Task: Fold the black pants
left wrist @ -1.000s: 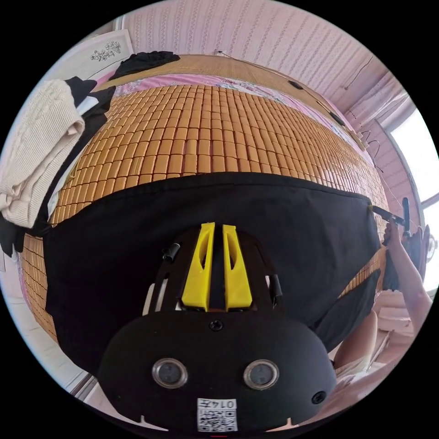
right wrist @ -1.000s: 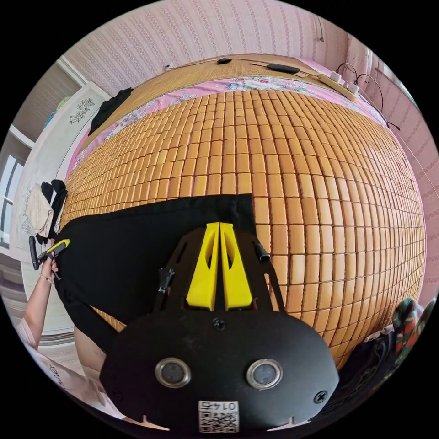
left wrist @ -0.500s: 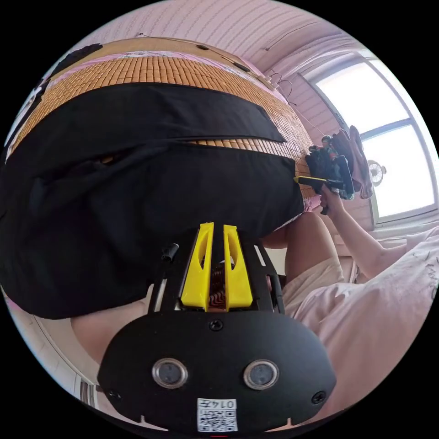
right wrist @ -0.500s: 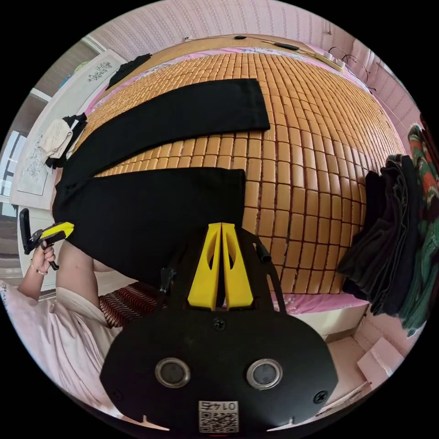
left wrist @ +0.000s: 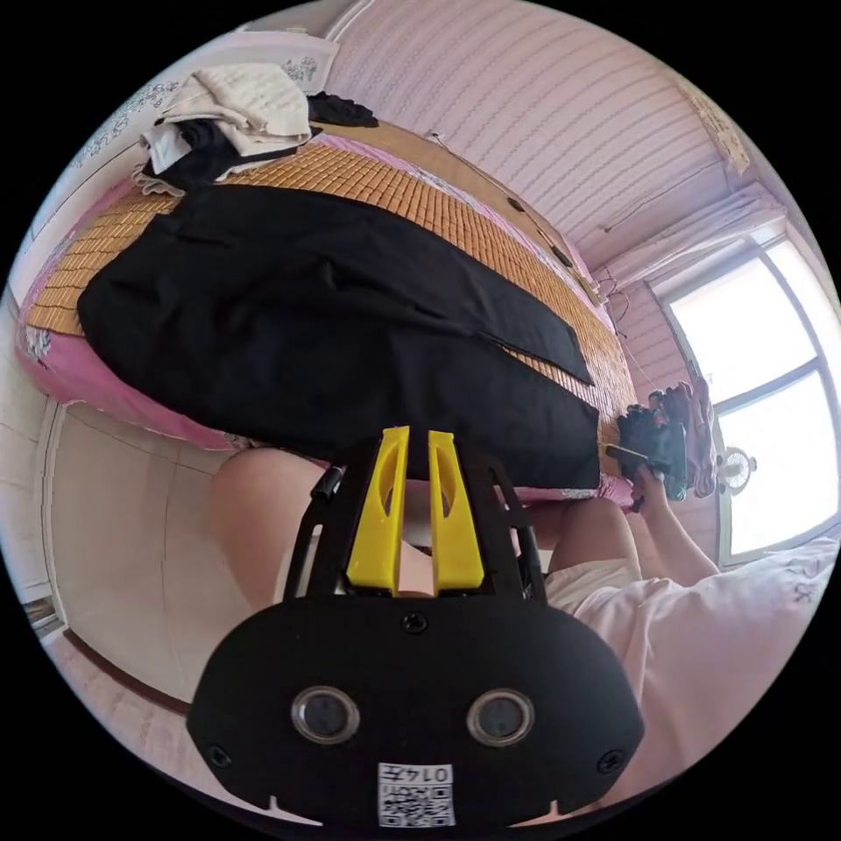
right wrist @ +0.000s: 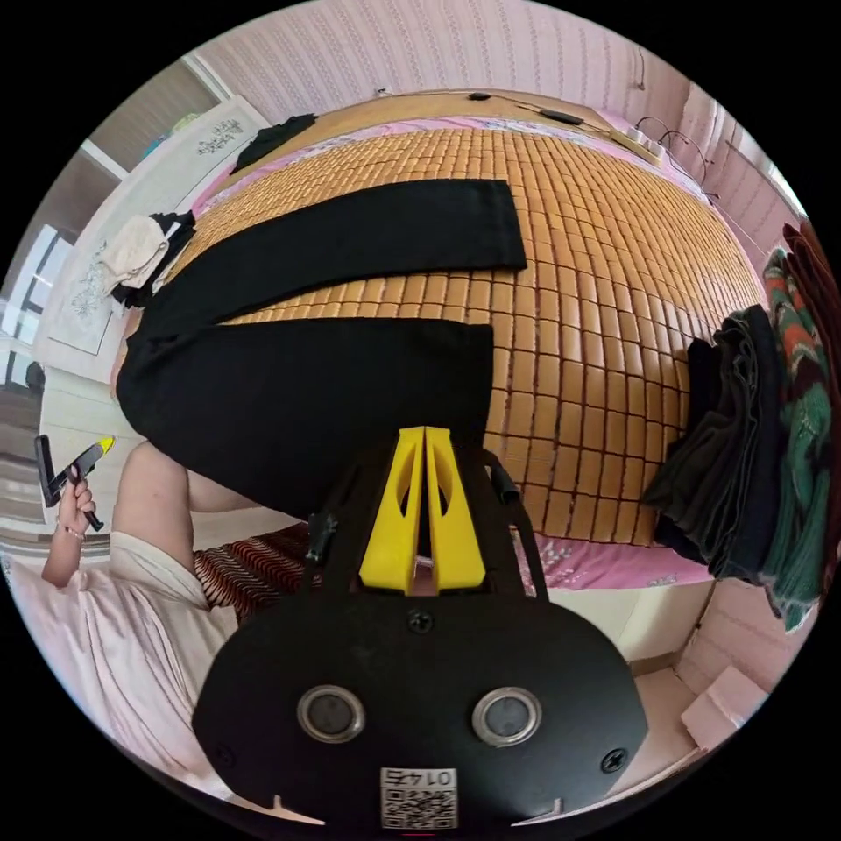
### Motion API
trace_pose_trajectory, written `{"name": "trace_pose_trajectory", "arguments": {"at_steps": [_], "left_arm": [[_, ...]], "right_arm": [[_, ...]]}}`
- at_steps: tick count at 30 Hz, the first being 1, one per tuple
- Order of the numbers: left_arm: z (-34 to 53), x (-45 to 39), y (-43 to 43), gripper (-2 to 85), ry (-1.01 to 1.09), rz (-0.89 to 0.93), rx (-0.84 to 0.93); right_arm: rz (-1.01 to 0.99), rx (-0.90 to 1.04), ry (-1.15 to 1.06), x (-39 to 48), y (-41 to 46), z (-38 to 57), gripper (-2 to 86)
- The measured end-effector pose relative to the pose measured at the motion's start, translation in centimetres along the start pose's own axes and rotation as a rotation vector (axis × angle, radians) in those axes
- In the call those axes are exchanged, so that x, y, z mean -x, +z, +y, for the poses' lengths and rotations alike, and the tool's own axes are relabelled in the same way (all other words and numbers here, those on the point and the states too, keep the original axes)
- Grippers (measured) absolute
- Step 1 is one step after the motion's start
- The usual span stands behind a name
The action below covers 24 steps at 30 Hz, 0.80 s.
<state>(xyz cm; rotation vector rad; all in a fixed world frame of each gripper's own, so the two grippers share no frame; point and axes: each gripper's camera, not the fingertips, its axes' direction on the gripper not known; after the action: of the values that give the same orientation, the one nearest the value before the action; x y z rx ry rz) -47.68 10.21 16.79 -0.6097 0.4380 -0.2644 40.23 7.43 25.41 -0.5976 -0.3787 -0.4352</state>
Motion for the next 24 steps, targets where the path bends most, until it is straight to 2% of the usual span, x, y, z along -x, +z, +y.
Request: {"name": "trace_pose_trajectory", "arguments": {"at_steps": [1,3,8,13,17,21,24], "left_arm": [[0.5,1.2,-0.7,4.8,-0.026,0.004,-0.019],[1.1,2.9,-1.6,4.8,-0.064,0.006,-0.044],[2.8,8.8,-4.9,4.9,-0.180,-0.032,-0.164],[3.9,15.1,-7.4,5.0,-0.296,-0.051,-0.278],[3.2,20.6,-8.5,5.2,-0.364,-0.102,-0.320],[1.1,25.8,-8.9,7.1,-0.457,-0.156,-0.366],[-1.0,29.3,-8.2,8.7,-0.510,-0.126,-0.413]], "right_arm": [[0.070,0.107,-0.030,1.1,1.8,0.2,-0.4],[0.134,0.070,-0.053,1.7,2.0,0.6,-0.4],[0.135,0.111,-0.035,2.4,2.5,-0.8,-0.5],[0.330,0.189,-0.029,3.9,3.6,-2.0,-0.5],[0.268,0.228,0.025,3.6,4.0,-3.1,-0.5],[0.309,0.273,0.040,4.4,4.6,-3.8,-0.5],[0.301,0.229,0.048,6.0,4.0,-4.2,-0.5]]}}
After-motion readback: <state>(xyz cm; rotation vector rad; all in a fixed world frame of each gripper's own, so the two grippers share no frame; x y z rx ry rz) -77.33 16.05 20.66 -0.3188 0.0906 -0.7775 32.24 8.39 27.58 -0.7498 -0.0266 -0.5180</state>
